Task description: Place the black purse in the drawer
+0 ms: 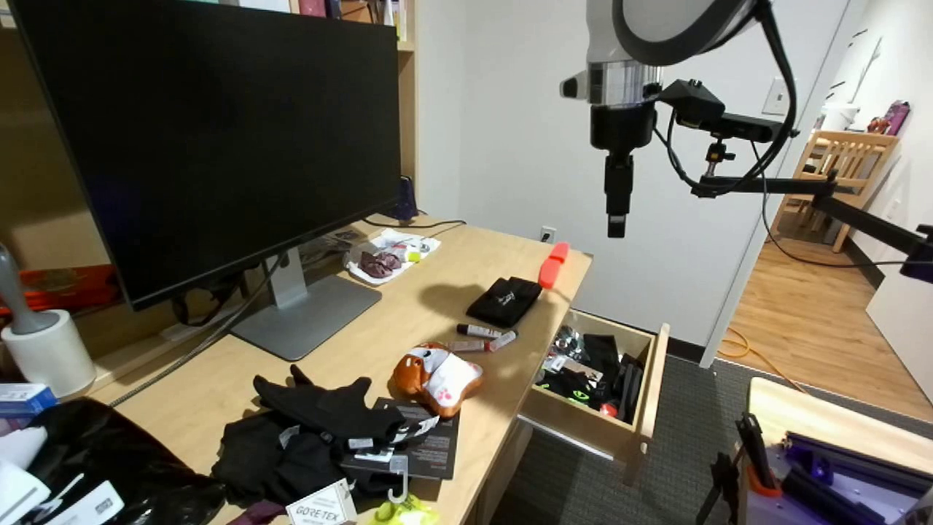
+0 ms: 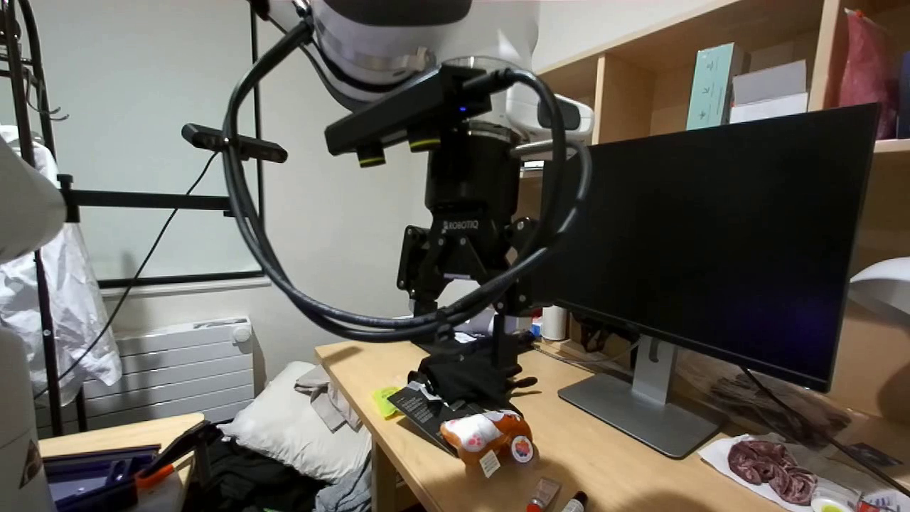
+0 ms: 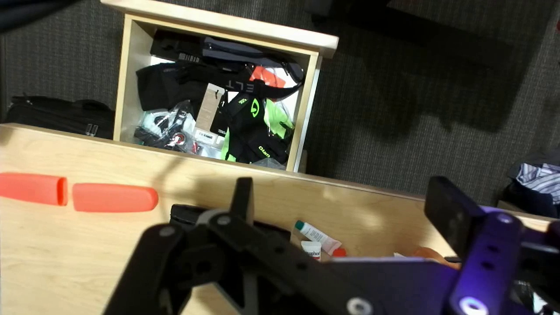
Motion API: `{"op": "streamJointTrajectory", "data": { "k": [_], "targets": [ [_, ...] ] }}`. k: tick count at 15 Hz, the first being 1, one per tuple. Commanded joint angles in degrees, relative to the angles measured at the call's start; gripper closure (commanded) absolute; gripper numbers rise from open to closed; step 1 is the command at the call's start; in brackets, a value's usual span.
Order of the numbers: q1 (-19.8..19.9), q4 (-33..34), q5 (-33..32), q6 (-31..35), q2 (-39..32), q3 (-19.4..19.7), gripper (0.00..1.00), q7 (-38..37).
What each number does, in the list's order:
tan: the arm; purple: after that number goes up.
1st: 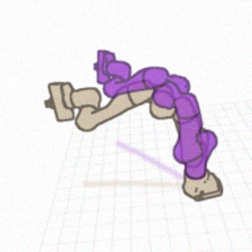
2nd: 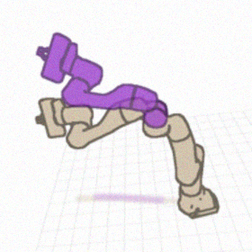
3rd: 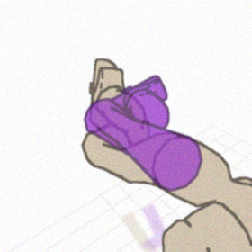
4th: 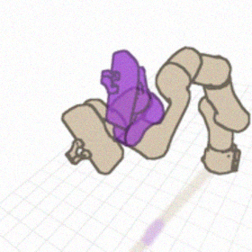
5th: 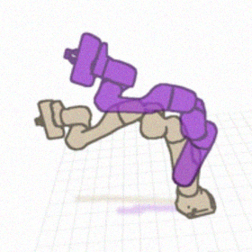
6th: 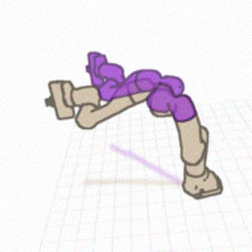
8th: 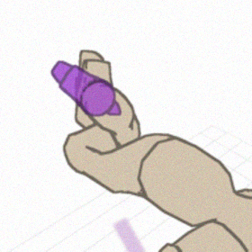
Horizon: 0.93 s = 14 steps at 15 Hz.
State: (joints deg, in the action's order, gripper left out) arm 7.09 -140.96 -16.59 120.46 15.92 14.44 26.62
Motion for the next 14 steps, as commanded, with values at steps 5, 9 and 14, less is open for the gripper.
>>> {"op": "streamJointTrajectory", "data": {
  "k": [5,9,14],
  "targets": [
    [0.11,4.82,2.85,2.07,-10.33,-3.07,0.00,-9.70],
    [0.45,7.76,0.60,8.90,-16.81,-4.22,0.00,-15.62],
    [-0.13,11.60,-5.83,18.29,-27.01,-4.59,0.00,-21.82]
  ]
}}
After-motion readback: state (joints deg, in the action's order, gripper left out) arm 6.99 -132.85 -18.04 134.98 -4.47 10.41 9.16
